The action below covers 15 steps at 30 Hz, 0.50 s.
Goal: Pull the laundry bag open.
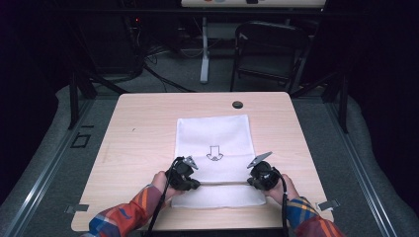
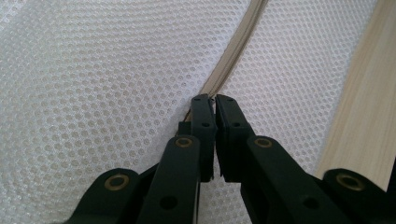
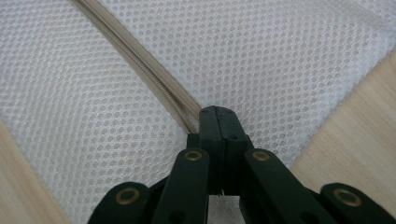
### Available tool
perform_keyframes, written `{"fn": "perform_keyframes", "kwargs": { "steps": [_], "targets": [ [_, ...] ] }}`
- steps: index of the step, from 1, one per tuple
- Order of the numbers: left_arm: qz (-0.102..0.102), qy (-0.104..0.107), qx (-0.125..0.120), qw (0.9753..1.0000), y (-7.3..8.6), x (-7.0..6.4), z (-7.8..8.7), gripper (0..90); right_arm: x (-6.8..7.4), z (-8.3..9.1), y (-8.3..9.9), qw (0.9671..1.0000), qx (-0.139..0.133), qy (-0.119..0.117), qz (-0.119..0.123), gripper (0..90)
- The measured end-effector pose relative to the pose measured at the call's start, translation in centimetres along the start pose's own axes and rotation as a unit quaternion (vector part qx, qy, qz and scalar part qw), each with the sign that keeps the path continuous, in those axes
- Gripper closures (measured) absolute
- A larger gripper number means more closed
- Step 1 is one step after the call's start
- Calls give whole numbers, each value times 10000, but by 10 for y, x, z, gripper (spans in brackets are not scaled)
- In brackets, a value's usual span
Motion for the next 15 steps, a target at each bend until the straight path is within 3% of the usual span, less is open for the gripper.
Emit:
{"fn": "perform_keyframes", "kwargs": {
  "steps": [7,15],
  "targets": [
    [23,44,-19,10000,1,0,1,866,0,0,0,10000,-6,-6,3,900],
    [79,-63,-46,9999,4,3,6,867,0,0,0,10000,0,-4,-2,900]
  ]
}}
Point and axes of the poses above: each handheld gripper's, and its own axes: z roughly backward along the jaws, y roughly out of its underside, x roughly to its left, the point moved 4 cm from there along -z, roughly forward along the jaws, and after that the axes turned 10 degrees about z, right-handed, at the moved point
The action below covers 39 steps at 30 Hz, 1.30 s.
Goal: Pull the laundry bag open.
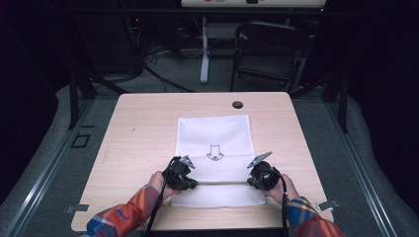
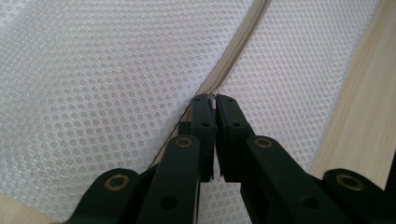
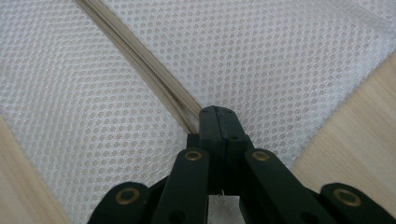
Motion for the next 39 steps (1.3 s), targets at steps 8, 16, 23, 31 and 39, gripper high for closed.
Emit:
{"fn": "perform_keyframes", "kwargs": {
  "steps": [8,16,23,31,39],
  "targets": [
    [120,-75,-41,9999,6,7,8,867,0,0,0,10000,-4,1,3,900],
    [196,-88,-76,9997,10,10,14,866,0,0,0,10000,-6,4,23,900],
    [284,-82,-97,9995,13,11,16,867,0,0,0,10000,26,5,37,900],
    [215,-173,264,9993,12,6,-2,814,1,0,-1,10000,49,43,46,900],
    [327,-239,252,9989,13,7,1,866,0,0,0,10000,11,8,13,900]
  ]
}}
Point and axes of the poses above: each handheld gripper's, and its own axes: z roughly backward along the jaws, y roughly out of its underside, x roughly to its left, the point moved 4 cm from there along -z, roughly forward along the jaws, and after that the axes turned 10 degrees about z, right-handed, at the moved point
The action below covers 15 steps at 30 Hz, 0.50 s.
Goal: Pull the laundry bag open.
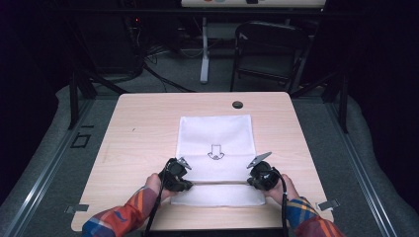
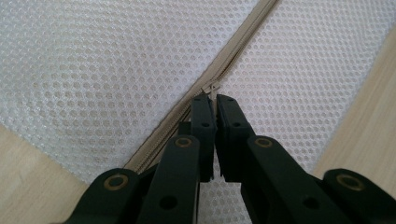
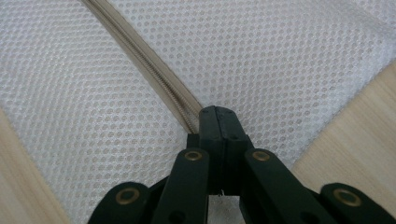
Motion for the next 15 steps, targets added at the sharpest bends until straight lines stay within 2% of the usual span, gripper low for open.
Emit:
{"fn": "perform_keyframes", "kwargs": {
  "steps": [4,5,7,10,11,12,13,15],
  "targets": [
    [-5,35,-96,9999,1,0,5,866,0,0,0,10000,9,-15,28,900],
    [1,-43,-60,10000,2,0,6,868,0,0,0,10000,8,-16,27,900],
    [88,-31,-119,9999,3,4,9,868,0,0,0,10000,7,0,25,900],
    [113,-42,-117,9999,6,7,12,868,0,0,0,10000,-19,-23,0,900],
    [142,-104,-114,9998,6,8,13,868,0,0,0,10000,2,3,16,900],
    [172,-65,-170,9997,7,9,14,868,0,0,0,10000,14,-1,27,900],
    [138,-163,-111,9997,8,11,16,868,-1,0,0,10000,23,1,26,900],
    [234,-185,-141,9995,12,17,19,868,0,0,0,10000,-2,-27,-1,900]
  ]
}}
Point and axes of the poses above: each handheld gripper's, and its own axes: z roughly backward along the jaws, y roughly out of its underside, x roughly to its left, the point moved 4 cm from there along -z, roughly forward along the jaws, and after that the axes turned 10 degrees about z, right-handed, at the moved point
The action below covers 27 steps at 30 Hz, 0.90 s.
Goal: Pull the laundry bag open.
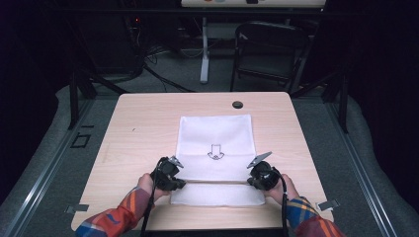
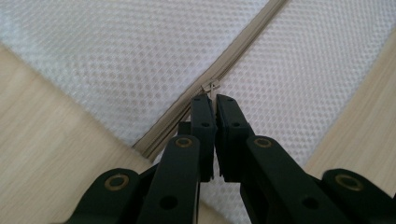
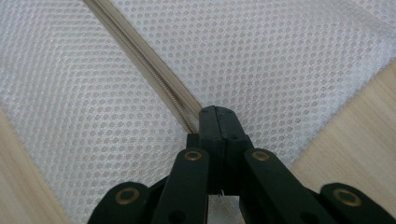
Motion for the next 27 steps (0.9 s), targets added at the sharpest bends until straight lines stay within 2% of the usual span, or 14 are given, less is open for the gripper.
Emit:
{"fn": "perform_keyframes", "kwargs": {
  "steps": [7,11,16,19,22,23,24,25,26,27],
  "targets": [
    [289,-154,-72,9994,13,18,13,868,0,0,0,10000,43,15,22,900],
    [312,-178,-84,9993,16,19,15,868,0,-1,-1,10000,-2,4,-9,900],
    [449,-131,-80,9989,19,24,17,868,-1,0,0,10000,6,-3,-5,900],
    [420,-144,-87,9990,20,24,18,868,0,0,0,10000,16,6,15,900],
    [474,-90,-82,9988,19,24,18,866,1,0,0,10000,-1,78,56,900],
    [521,-69,-98,9986,19,24,17,866,2,-2,0,9999,-76,93,-10,900],
    [520,-65,-88,9986,18,25,16,864,2,-1,-1,9999,-58,101,36,900],
    [527,-62,-112,9985,18,24,16,861,2,0,0,9997,18,129,183,900],
    [541,-70,-102,9985,18,24,16,848,2,0,0,9999,4,95,115,900],
    [554,-55,-117,9984,17,24,16,789,1,0,0,10000,-17,63,12,898]
  ]
}}
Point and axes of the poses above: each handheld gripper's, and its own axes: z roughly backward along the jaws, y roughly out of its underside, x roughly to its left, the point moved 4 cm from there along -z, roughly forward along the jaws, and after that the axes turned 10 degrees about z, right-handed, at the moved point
